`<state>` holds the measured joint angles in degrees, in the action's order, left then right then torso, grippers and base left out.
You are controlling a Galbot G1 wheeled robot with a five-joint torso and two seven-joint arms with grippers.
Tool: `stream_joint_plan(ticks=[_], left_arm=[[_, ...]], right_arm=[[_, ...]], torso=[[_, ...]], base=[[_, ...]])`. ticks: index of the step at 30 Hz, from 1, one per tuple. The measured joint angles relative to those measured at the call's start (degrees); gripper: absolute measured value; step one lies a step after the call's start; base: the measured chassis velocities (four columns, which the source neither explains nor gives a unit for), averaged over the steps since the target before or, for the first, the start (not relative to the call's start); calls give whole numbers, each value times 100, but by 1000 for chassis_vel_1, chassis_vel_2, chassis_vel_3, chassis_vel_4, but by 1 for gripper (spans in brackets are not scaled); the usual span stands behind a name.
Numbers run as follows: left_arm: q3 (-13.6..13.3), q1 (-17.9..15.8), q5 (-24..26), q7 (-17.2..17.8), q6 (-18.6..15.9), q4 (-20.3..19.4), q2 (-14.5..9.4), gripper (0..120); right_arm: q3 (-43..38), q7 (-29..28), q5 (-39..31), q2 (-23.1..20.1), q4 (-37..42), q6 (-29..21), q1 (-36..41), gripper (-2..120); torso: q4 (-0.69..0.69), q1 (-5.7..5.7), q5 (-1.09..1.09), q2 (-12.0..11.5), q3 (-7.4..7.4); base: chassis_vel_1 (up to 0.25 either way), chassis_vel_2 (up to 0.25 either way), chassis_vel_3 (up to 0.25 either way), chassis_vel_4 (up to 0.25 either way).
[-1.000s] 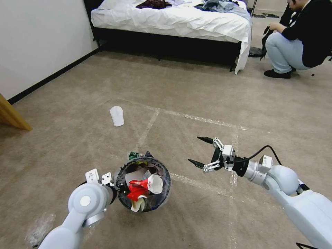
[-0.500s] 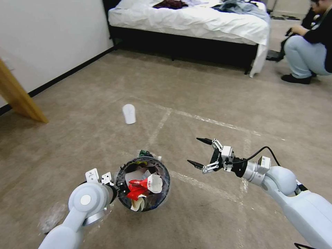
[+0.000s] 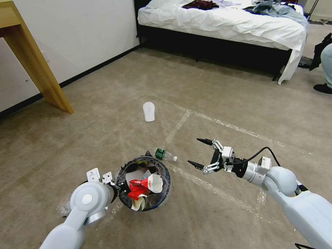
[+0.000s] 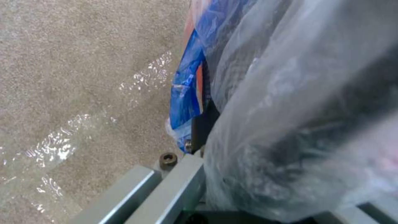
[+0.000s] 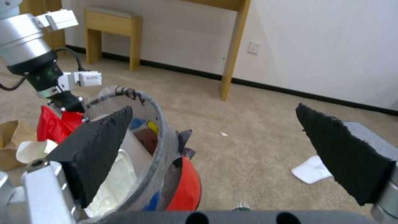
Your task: Pick up the trash bin and place the garbage on the floor into it.
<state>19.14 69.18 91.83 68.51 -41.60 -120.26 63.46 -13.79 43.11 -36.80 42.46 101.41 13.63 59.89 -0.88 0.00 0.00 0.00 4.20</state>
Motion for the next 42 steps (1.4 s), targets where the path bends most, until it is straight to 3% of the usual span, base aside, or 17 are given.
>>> stream_joint_plan(ticks=[26,37,39,42], left_arm=[[-24,-22,-122,-23,19,22,14,0],[100,56,-142,-12,23,-46,-54,0],[124,58,-146,1,31,-49,-53,0],[166,63,-166,11,44,-49,-52,0]], right_arm=[[-7,183,79,48,16,-187,-7,100],[3,196,26,41,21,-152,-10,100],[4,196,18,44,22,-134,-9,100],[24,194,-19,44,23,-70,5,100]], torso=[[3,0,0,0,-1],[6,0,5,0,0],[2,-1,-4,0,-1],[2,-1,3,0,0]], base=[[-7,6,7,-7],[-178,191,179,-165],[-258,246,284,-253],[-284,277,268,-281]])
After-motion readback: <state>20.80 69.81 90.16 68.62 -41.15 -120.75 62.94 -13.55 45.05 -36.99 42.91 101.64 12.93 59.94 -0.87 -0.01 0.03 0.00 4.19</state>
